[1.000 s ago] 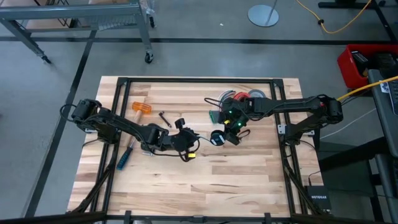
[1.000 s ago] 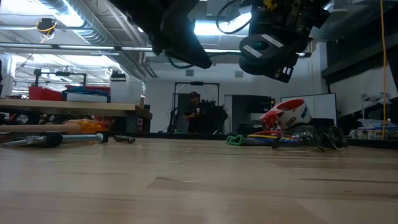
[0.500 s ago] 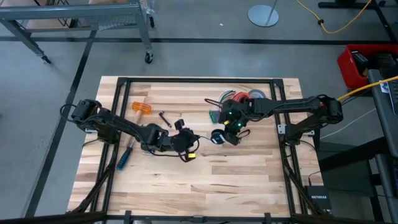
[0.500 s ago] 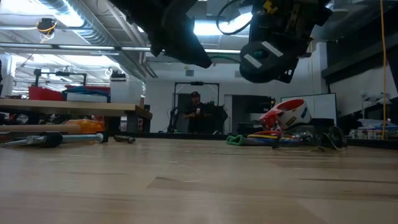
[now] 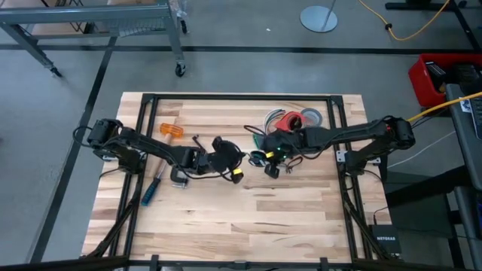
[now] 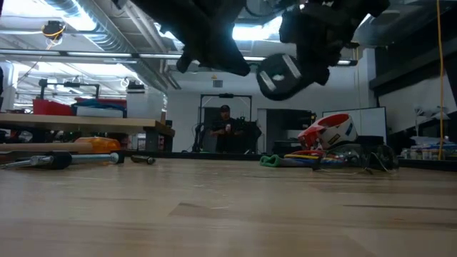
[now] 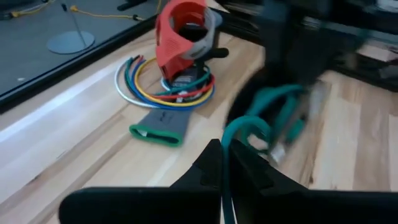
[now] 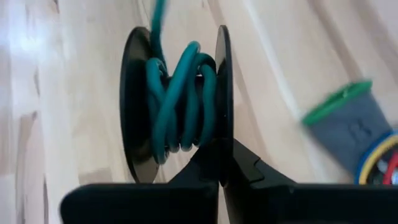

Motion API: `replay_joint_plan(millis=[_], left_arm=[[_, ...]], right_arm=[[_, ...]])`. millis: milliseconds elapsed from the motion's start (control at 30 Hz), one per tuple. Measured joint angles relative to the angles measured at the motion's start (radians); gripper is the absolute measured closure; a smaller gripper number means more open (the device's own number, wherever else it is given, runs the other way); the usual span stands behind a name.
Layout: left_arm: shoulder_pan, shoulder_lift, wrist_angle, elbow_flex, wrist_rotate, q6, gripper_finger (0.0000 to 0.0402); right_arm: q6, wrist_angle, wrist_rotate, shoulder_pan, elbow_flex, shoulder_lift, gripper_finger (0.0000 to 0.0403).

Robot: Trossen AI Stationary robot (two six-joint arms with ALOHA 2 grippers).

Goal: Coil cords
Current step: Coil the green wire to the spool

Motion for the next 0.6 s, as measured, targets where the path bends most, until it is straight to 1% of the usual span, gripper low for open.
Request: replay_joint_plan(millis=[100,200,333,600], left_arm=[[0.009,0.0,0.016,0.0,0.001,-0.015,0.04],[0.006,0.0,0.035,0.0,0.003,-0.035,0.04],[0.006,0.0,0.076,0.0,0.058,-0.032,0.04],[0.006,0.001,0.065,0.0,0.075,-0.035,0.0401]], right_arm=[[0.006,0.043,0.013,0.021,0.0,0.0,0.04],[0.052,0.086,0.021,0.031,0.0,0.006,0.04],[0.081,0.079,0.055,0.028,0.0,0.024,0.04],[0.118,0.079,0.117,0.027,0.0,0.096,0.04]])
